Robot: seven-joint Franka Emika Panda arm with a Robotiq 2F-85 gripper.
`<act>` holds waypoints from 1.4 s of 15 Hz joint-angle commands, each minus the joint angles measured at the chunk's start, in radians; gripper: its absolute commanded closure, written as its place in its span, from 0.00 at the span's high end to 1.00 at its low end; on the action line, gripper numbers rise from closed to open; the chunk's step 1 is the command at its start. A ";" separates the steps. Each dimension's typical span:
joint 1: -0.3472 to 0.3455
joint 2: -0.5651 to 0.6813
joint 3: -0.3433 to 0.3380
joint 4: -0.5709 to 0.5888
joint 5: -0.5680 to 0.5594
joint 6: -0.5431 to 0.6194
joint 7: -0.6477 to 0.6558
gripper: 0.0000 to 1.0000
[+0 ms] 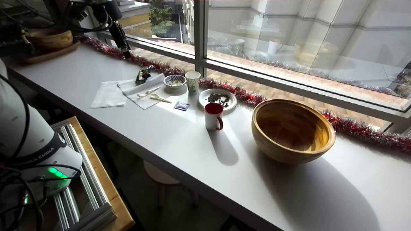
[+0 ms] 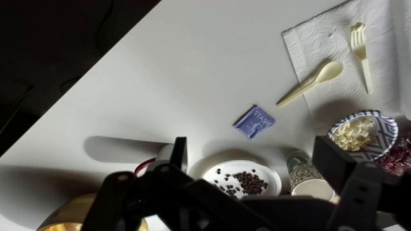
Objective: Move the cup to the left
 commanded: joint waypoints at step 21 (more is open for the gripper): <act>-0.112 0.866 -0.432 0.533 -0.058 0.387 0.860 1.00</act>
